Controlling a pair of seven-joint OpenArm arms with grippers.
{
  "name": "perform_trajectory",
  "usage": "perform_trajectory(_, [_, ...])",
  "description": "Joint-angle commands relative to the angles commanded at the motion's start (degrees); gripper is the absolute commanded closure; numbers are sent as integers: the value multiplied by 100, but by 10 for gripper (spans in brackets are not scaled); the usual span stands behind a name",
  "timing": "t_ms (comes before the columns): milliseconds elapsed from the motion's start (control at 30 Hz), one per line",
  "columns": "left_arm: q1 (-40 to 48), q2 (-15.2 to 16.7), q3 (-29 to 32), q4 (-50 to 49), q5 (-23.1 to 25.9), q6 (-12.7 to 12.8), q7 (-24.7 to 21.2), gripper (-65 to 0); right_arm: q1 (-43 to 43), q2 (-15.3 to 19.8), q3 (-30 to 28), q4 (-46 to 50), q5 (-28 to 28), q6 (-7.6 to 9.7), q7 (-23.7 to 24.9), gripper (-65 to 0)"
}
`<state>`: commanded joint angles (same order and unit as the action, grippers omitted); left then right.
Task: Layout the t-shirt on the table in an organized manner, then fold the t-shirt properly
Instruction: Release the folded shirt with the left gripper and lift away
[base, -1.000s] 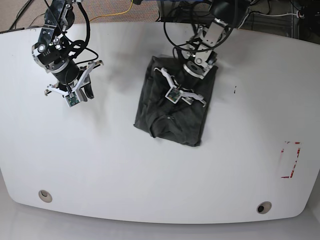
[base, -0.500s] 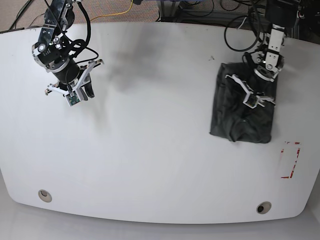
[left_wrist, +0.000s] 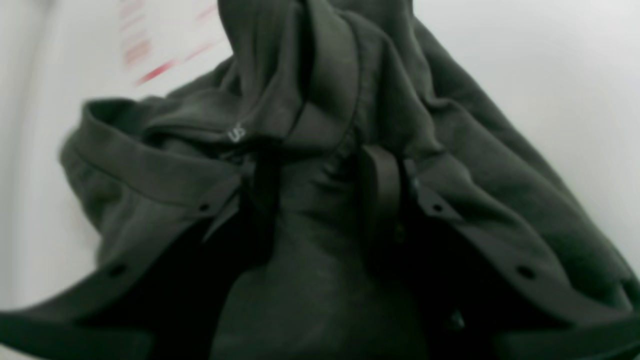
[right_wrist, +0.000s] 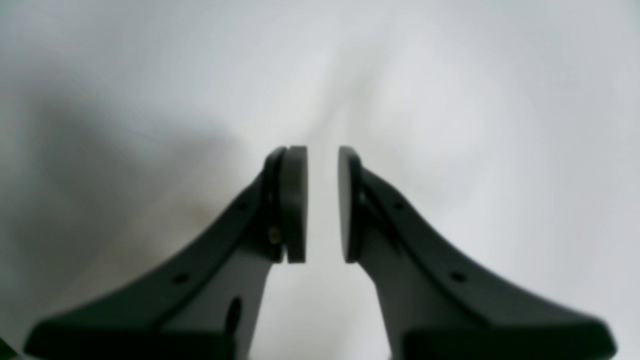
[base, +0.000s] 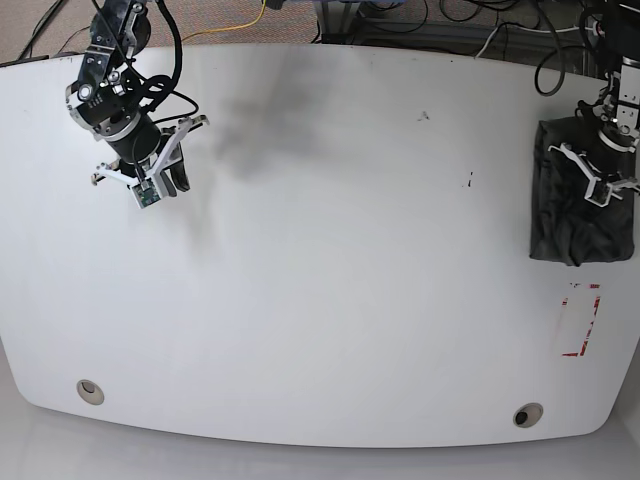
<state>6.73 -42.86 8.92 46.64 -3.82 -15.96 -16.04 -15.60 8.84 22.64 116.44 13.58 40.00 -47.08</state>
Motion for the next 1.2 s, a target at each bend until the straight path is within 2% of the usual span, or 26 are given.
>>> perform_trajectory(200, [-167,-158,-18,-193,-62,0,-18,-237,-97,-18,0,0,0,0,0,-97])
perform_trajectory(433, [-440,-273,-70,62,-932,0,-9,-237,-158,-35,-132,18,0,0,0,-97])
perform_trajectory(567, [-396,-360,-448,527,-1503,0,18,-237,-176,-35,-141,26,-9,0,0,-95])
perform_trajectory(633, [-255,-360,-624,747,-1662,0,141,-237,-176,-35,-141,26,-9,0,0,-95])
perform_trajectory(800, [325,-325,-1433,1688,-2101,0,809,-237,-193,-18,-132,26,-9,0,0,-95])
perform_trajectory(900, [686,-88,-1899,2268,-2338,0,1231,-237,-185,-18,-132,26,-9,0,0,-95])
perform_trajectory(1033, [1231,343,-2549,3033,-2374,0,1978,-237,-176,-26,-141,26,-9,0,0,-95])
perform_trajectory(1200, [1574,888,-2637,3587,-2374,-9,2558,-237,-149,-26,-158,18,-9,0,0,-95])
